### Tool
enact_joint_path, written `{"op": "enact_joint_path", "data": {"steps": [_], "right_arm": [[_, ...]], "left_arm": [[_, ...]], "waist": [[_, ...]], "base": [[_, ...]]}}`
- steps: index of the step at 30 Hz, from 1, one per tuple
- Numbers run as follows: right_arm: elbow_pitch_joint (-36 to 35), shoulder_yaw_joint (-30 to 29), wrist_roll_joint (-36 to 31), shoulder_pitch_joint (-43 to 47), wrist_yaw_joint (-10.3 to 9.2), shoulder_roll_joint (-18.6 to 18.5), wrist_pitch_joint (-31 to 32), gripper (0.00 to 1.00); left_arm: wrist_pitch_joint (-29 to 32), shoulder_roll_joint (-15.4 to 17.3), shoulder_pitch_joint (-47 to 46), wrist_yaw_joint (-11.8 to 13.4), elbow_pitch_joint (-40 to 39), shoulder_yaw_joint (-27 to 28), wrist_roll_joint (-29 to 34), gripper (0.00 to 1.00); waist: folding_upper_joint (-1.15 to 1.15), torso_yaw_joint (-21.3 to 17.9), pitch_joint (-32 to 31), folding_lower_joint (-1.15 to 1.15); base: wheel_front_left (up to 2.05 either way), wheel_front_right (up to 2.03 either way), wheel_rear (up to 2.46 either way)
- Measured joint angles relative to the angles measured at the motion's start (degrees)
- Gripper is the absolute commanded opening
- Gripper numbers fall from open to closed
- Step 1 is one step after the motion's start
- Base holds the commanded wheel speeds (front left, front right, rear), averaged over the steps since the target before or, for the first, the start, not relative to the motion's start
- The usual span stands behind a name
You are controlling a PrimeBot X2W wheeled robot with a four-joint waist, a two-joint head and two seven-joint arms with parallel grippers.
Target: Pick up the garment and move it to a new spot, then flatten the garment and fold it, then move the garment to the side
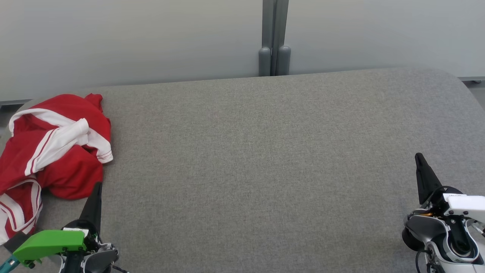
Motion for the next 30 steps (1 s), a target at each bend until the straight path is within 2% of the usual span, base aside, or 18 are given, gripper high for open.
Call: {"op": "enact_joint_path", "data": {"steps": [30], "right_arm": [[-0.1,-0.2,0.0,0.0,0.0,0.1,0.2,0.0]], "left_arm": [[0.0,0.0,0.0,0.0,0.0,0.0,0.0,0.0]], "waist": [[0.0,0.0,0.0,0.0]], "base": [[0.0,0.0,0.0]]}}
